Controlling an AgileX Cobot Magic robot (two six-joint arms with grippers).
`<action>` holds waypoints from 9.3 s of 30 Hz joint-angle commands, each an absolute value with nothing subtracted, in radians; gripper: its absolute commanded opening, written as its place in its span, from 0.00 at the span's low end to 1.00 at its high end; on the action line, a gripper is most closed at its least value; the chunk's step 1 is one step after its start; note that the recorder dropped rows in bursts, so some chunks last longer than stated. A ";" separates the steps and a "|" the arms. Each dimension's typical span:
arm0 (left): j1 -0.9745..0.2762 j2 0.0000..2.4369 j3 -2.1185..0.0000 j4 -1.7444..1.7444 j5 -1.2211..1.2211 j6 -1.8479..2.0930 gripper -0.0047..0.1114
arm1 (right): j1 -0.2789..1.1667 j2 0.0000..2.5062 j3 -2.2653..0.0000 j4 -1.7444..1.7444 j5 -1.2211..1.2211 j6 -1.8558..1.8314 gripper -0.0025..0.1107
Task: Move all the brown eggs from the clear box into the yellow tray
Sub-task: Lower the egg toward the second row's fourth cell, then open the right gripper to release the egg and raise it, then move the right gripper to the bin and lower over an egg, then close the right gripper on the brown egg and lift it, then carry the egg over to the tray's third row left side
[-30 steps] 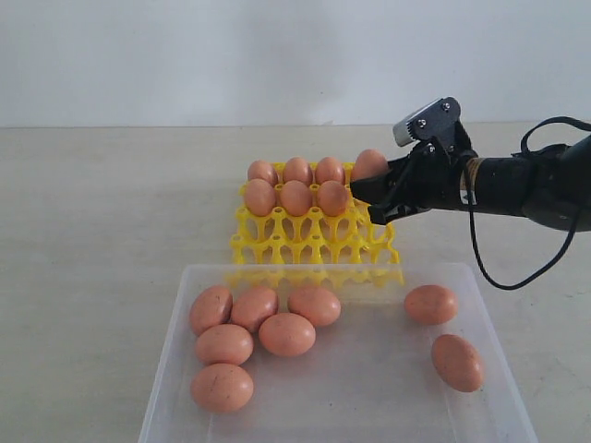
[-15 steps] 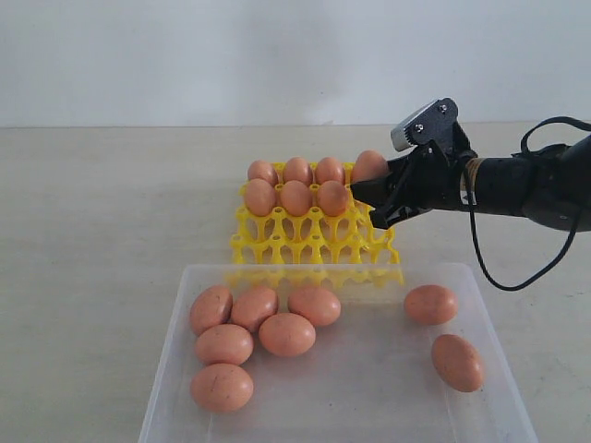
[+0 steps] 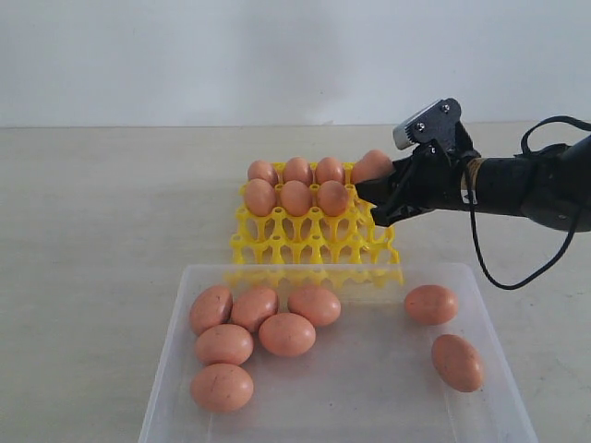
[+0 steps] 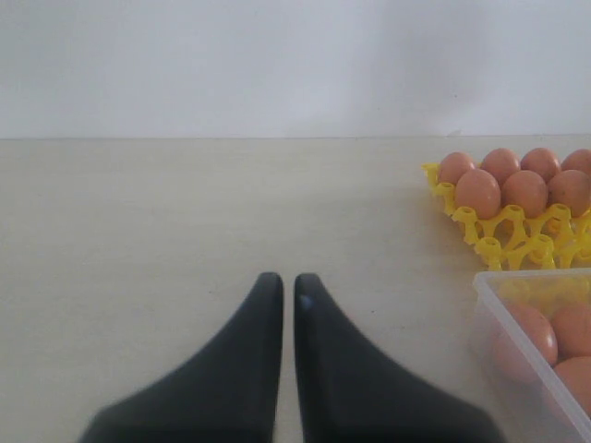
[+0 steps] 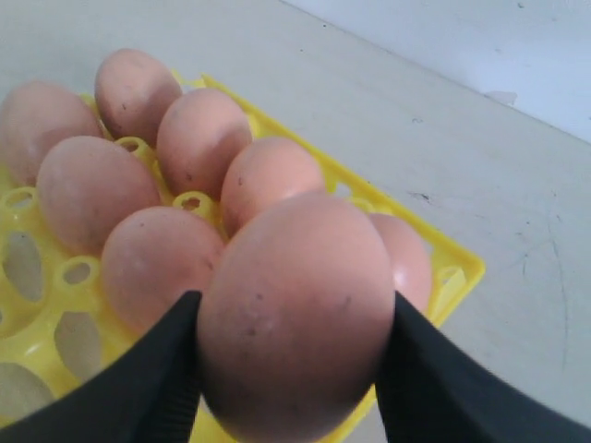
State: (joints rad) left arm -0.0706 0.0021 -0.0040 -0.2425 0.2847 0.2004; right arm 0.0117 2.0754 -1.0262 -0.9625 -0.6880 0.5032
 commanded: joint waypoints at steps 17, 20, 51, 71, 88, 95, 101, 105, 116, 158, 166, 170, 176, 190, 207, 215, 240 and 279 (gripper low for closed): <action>-0.079 0.000 0.000 -0.244 0.283 0.203 0.08 | 0.032 2.068 -1.028 -1.024 -0.639 0.496 0.36; -0.079 0.000 0.000 -0.244 0.283 0.203 0.08 | 0.054 2.068 -1.028 -1.024 -0.606 0.480 0.36; -0.079 0.000 0.000 -0.244 0.283 0.203 0.08 | 0.079 2.058 -1.041 -0.681 -0.790 0.405 0.56; -0.079 0.000 0.000 -0.244 0.283 0.203 0.08 | 0.382 1.674 -0.898 -0.811 0.511 0.342 0.02; -0.079 0.000 0.000 -0.244 0.283 0.203 0.08 | 0.549 1.626 -0.898 -0.294 1.042 -0.355 0.02; -0.079 0.000 0.000 -0.244 0.283 0.203 0.08 | 0.549 1.626 -0.898 -0.173 0.922 -0.328 0.37; -0.079 0.000 0.000 -0.244 0.283 0.203 0.08 | 0.549 1.626 -0.898 -0.121 0.842 -0.049 0.53; -0.079 0.000 0.000 -0.244 0.283 0.203 0.08 | 0.550 1.626 -0.898 -0.010 0.760 -0.127 0.53; -0.079 0.000 0.000 -0.244 0.283 0.203 0.08 | 0.571 1.628 -0.898 0.478 0.533 -1.176 0.53; -0.079 0.000 0.000 -0.244 0.283 0.203 0.08 | 0.627 1.894 -0.898 0.619 0.216 -1.368 0.28; -0.079 0.000 0.000 -0.244 0.283 0.203 0.08 | 0.627 1.896 -0.898 0.619 0.212 -1.363 0.28; -0.079 0.000 0.000 -0.244 0.283 0.203 0.08 | 0.627 1.896 -0.898 0.619 0.210 -1.280 0.29; -0.079 0.000 0.000 -0.244 0.283 0.203 0.08 | 0.627 1.896 -0.898 0.619 0.215 -1.254 0.56; -0.079 0.000 0.000 -0.244 0.283 0.203 0.08 | 0.627 1.896 -0.898 0.671 0.153 -1.108 0.55; -0.079 0.000 0.000 -0.244 0.283 0.203 0.08 | 0.627 1.896 -0.898 0.728 0.099 -0.992 0.02; -0.079 0.000 0.000 -0.244 0.283 0.203 0.08 | 0.627 1.843 -0.898 0.782 0.091 -0.894 0.02; -0.079 0.000 0.000 -0.244 0.283 0.203 0.08 | 0.627 1.257 -0.896 0.802 0.074 -0.857 0.02; -0.079 0.000 0.000 -0.244 0.283 0.203 0.08 | 0.588 1.757 -1.005 -0.266 -0.636 0.234 0.02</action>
State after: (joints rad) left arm -0.0706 0.0021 -0.0040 -0.2425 0.2847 0.2004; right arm 0.5904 1.7029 -1.0009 -0.1618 -0.6505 0.1634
